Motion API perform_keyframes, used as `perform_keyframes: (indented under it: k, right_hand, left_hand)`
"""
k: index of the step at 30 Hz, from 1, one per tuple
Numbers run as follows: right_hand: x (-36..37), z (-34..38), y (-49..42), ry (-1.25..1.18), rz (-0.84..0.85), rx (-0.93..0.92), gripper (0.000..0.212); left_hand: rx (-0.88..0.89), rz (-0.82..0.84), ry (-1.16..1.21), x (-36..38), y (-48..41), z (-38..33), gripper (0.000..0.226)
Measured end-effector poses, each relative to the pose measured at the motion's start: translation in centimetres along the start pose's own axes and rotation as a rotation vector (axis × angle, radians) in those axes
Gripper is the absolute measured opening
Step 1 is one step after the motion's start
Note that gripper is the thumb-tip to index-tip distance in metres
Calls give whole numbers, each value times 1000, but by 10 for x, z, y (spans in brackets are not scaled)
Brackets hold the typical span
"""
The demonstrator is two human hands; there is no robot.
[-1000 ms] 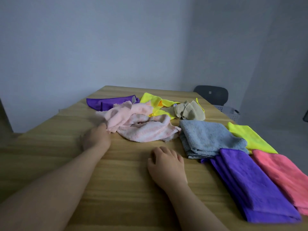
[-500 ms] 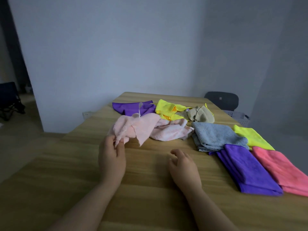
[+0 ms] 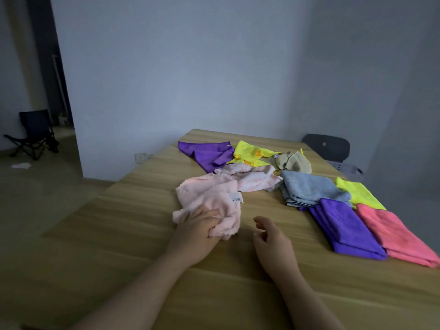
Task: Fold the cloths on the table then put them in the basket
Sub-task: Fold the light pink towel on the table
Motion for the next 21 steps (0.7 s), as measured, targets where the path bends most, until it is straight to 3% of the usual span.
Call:
perform_keyframes:
  k: [2,4,7,10,14,18,21]
  right_hand:
    - [0,0,0,0,11,0,46]
    - [0,0,-2,-8,29,0,50]
    - [4,2,-2,65,64,-42,63]
    - [15,10,-3,220,103,-141,76]
    - [18,15,-16,226,59,-152,55]
    - [7,12,-19,-95,107,-102,20]
    - [1,13,-18,-254,101,-90,31]
  left_hand:
    - [-50,-65,112,-3,3,-1,32]
    - [-175,-180,283,-10,4,3,11]
    - [-376,-346,615,-15,6,12,23]
    - [-471,-381,835,-12,7,10,24]
    - [-547,-437,1121,0,0,10,19]
    - [-648,-601,1204,-4,-4,31,16]
    - [-615,-571,1141,-8,-4,34,16]
Point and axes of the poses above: each hand's wrist, its own y-axis away from the middle knuckle, its own x-axis out of the palm, z = x × y, the point moved 5 cm from there along -y, towards the middle knuckle, and after that the axes turned 11 degrees about x, right-handed, at the moved point
